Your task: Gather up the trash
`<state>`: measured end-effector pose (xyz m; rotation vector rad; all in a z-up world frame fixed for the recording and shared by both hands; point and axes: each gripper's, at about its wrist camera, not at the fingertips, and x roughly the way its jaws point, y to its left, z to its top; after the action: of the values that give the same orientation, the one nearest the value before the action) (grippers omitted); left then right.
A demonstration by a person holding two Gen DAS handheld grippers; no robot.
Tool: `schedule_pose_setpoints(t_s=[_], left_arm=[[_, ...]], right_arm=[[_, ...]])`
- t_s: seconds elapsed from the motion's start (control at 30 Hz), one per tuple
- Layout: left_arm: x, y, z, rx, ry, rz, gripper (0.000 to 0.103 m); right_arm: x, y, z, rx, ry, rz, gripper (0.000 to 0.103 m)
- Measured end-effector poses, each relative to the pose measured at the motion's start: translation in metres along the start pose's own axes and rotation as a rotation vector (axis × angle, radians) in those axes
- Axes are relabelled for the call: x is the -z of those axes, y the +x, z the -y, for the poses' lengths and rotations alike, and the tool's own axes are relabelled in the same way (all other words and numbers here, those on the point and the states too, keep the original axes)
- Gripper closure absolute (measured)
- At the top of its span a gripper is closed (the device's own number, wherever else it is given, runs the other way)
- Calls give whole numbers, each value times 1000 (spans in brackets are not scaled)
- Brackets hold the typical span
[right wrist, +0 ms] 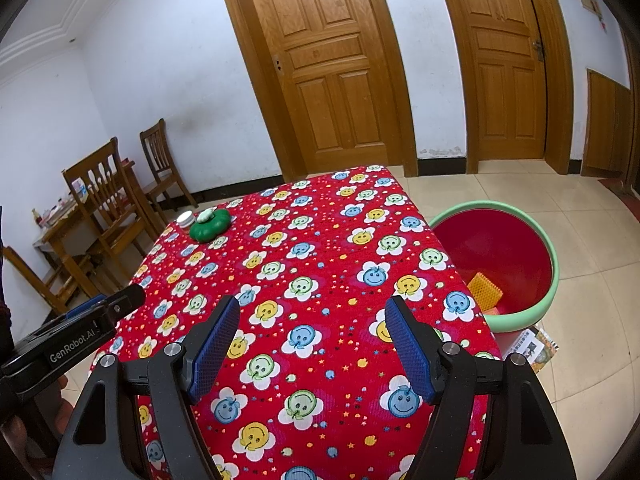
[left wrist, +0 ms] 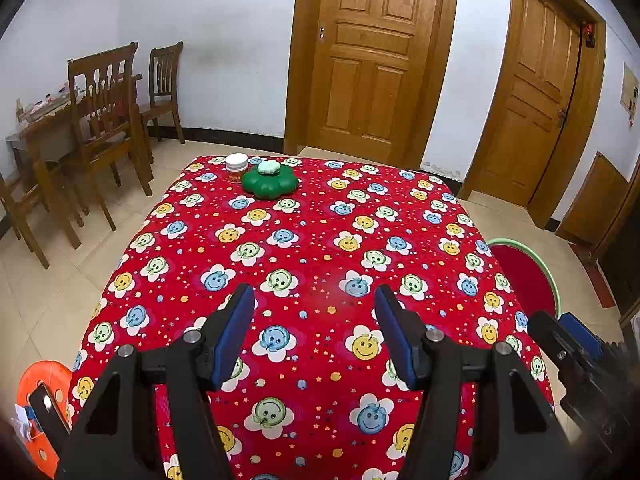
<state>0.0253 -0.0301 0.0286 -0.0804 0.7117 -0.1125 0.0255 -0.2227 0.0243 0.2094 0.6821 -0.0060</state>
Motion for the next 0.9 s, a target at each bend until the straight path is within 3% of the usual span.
schedule_pose_setpoints(t_s=[0.9], left_arm=[[0,-1,-3,3,-3,0,41]], right_arm=[[-1,0,1,-1,1,-1,27]])
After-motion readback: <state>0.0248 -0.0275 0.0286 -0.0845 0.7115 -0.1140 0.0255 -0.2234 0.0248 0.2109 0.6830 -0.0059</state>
